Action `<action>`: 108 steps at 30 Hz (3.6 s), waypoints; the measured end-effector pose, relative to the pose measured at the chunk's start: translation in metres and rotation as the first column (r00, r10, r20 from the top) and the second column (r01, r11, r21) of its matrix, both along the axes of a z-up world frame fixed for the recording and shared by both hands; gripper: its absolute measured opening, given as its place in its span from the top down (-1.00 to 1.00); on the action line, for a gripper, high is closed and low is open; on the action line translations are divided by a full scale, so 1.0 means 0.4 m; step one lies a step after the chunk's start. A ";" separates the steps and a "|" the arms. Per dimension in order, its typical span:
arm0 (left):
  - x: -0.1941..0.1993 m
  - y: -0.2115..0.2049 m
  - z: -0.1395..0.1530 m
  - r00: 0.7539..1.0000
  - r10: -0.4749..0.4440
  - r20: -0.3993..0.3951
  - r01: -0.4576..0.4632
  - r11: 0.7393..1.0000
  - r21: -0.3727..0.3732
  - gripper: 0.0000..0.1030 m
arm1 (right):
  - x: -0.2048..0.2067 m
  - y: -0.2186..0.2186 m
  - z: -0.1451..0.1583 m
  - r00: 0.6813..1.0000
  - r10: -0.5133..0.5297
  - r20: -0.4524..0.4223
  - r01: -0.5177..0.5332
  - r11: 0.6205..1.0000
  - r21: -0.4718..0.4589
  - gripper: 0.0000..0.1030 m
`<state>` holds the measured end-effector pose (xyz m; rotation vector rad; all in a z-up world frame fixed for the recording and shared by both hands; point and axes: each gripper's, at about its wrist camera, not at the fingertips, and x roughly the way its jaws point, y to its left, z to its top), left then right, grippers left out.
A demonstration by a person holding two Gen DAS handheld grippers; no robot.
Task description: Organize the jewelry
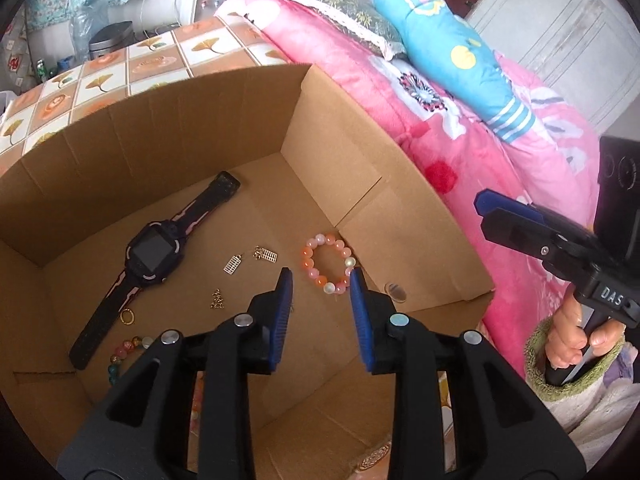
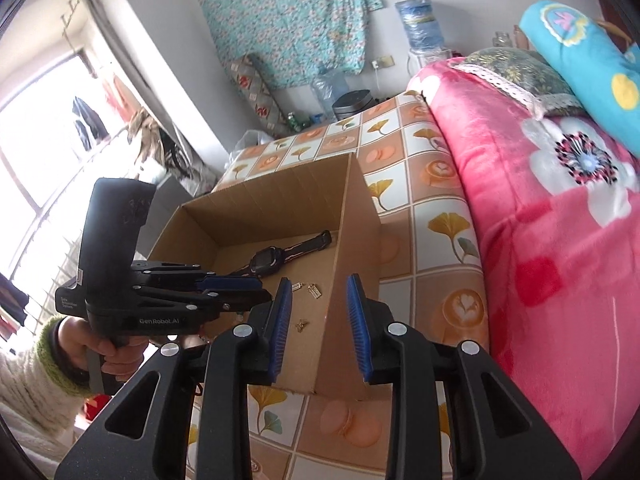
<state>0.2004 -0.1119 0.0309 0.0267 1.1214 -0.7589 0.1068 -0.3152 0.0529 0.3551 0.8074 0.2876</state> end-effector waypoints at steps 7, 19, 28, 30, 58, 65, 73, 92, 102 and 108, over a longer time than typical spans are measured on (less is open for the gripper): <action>-0.088 0.125 0.112 0.987 0.117 0.109 -0.109 0.991 -0.075 0.03 | -0.013 -0.026 -0.004 0.999 -0.043 -0.006 0.043 0.998 0.040 0.23; -0.160 0.409 0.071 0.878 0.461 0.132 -0.462 0.886 -0.020 -0.56 | 0.030 0.083 -0.092 0.992 0.000 -0.127 -0.004 1.000 -0.027 0.01; -0.166 0.434 -0.009 0.863 0.504 0.014 -0.502 0.862 -0.067 -0.60 | -0.002 0.132 -0.087 0.988 -0.032 -0.150 0.020 0.996 -0.082 -0.03; -0.183 0.452 -0.009 0.856 0.516 -0.005 -0.515 0.853 -0.082 -0.60 | -0.018 0.143 -0.088 0.987 -0.024 -0.156 0.013 0.998 -0.068 -0.03; -0.508 0.538 0.012 0.776 0.603 0.187 -0.598 0.797 -0.087 -0.60 | -0.303 0.193 -0.057 0.997 -0.020 -0.081 0.016 0.999 -0.045 -0.03; -0.663 0.507 0.070 0.668 0.613 0.423 -0.646 0.759 -0.080 -0.80 | -0.449 0.201 0.023 0.995 -0.061 0.073 0.072 0.985 -0.155 -0.50; -0.723 0.436 0.088 0.681 0.552 0.481 -0.631 0.776 0.003 -0.83 | -0.509 0.313 -0.012 0.999 0.019 0.037 -0.010 0.973 -0.230 -0.76; -0.672 0.362 0.033 0.735 0.563 0.379 -0.644 0.754 0.130 -0.83 | -0.477 0.426 -0.032 0.999 -0.028 0.036 0.038 0.943 -0.331 -0.87; -0.658 0.330 0.010 0.762 0.567 0.313 -0.635 0.749 0.190 -0.83 | -0.465 0.419 -0.052 0.999 -0.051 0.008 0.051 0.931 -0.361 -0.87; -0.651 0.333 0.005 0.767 0.585 0.263 -0.634 0.753 0.177 -0.83 | -0.463 0.412 -0.060 0.998 -0.055 -0.007 0.049 0.929 -0.366 -0.87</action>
